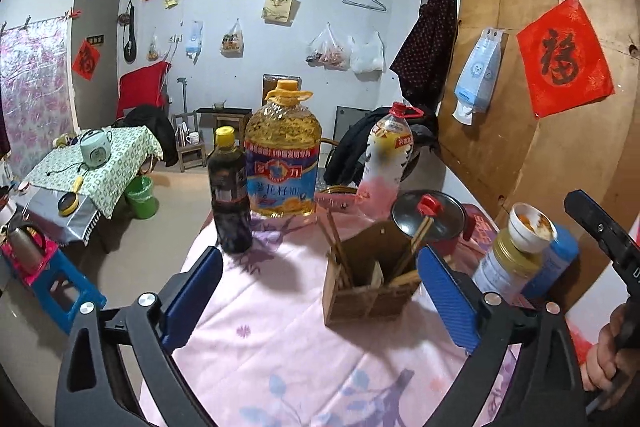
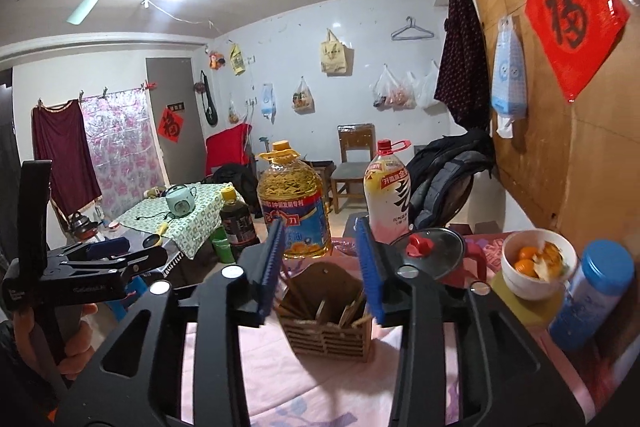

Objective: Organize utensils

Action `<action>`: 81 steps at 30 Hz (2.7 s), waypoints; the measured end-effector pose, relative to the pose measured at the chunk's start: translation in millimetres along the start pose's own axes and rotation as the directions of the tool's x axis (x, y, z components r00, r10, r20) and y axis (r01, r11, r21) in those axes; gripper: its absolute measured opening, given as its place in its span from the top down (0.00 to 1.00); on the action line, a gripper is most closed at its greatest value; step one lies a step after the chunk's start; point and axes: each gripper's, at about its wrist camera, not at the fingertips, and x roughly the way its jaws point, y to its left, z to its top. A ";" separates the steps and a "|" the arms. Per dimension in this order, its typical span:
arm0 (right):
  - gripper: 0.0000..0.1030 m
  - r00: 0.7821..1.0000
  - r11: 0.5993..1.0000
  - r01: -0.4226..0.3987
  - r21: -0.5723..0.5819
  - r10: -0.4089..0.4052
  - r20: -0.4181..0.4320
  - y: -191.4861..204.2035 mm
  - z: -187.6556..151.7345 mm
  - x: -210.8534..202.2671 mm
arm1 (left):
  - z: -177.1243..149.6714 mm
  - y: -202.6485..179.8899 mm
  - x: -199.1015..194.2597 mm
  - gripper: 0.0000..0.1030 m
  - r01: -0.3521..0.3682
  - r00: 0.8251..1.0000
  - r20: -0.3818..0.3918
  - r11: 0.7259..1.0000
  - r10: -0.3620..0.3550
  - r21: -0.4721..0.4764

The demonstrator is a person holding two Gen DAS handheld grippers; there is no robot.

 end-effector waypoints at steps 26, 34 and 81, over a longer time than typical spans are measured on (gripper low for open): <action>0.31 0.969 0.998 0.007 0.065 0.009 -0.247 4.0 -97.0 -45.6 | -102.4 -36.0 -62.2 0.06 -0.210 0.966 -0.141 0.976 0.215 0.053; 0.26 0.965 0.994 -0.089 0.056 0.100 -0.241 -42.9 -81.3 -23.2 | -90.4 -84.9 -60.8 0.06 -0.341 0.931 -0.129 0.940 0.341 0.017; 0.19 0.956 0.987 0.151 0.062 -0.130 -0.262 -3.5 -95.9 -9.8 | -88.4 -57.0 -23.2 0.06 -0.142 0.980 -0.126 0.983 0.157 0.118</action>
